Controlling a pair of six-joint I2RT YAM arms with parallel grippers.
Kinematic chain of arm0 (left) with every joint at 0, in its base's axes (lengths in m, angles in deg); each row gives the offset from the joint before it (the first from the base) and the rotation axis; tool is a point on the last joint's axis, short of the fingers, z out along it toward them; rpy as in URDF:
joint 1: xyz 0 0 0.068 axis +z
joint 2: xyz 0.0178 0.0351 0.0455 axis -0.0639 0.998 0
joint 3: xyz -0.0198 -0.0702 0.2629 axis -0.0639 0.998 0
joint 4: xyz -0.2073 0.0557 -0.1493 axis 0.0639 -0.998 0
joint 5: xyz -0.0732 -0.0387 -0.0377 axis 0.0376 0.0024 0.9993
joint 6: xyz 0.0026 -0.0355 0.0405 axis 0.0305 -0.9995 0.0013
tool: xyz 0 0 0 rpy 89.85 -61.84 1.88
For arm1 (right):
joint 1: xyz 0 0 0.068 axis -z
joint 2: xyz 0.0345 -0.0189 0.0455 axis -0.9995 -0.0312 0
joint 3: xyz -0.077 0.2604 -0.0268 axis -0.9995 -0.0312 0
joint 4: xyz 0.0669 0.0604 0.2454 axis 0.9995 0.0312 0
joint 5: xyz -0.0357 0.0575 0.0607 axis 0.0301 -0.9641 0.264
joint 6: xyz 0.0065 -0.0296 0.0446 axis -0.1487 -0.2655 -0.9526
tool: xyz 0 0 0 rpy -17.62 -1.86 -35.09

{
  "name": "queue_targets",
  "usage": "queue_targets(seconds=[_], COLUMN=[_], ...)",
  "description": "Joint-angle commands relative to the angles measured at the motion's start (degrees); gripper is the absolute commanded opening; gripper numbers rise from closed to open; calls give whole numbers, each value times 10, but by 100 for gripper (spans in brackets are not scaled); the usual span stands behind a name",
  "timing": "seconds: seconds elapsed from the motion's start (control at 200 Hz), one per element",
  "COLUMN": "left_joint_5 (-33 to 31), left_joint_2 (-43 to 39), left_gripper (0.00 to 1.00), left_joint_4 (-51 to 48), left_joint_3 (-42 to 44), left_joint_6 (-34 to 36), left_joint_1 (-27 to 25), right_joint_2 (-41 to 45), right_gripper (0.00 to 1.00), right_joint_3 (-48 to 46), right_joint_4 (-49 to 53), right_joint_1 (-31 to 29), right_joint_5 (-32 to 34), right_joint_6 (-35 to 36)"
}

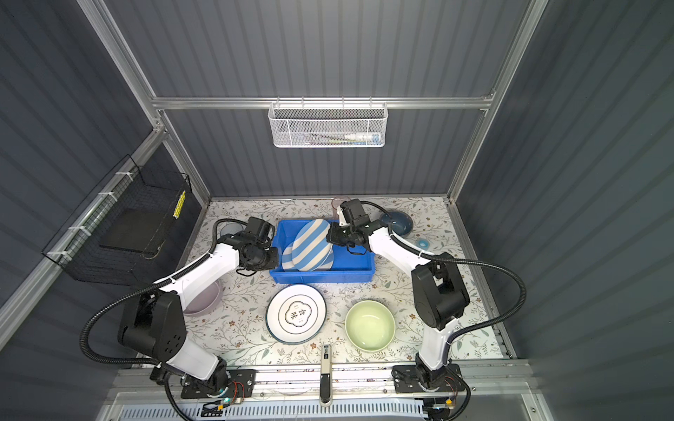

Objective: Place the mixed dishes into the plastic bin
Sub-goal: 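Lower the striped plate into the bin and open the right gripper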

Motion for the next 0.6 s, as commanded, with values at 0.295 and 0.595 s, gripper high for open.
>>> queue_targets(seconds=[0.295, 0.595], left_joint_5=[26, 28], left_joint_2=[9, 9], left_gripper=[23, 22], left_joint_4=[9, 12], left_joint_3=[-3, 3], left_joint_6=[3, 2], left_joint_1=[3, 4], right_joint_2=[-42, -61], right_gripper=[4, 18], right_joint_3=[5, -2], right_joint_4=[-50, -55], right_joint_1=[-16, -18], right_joint_5=[-36, -30], right_joint_6=[-27, -35])
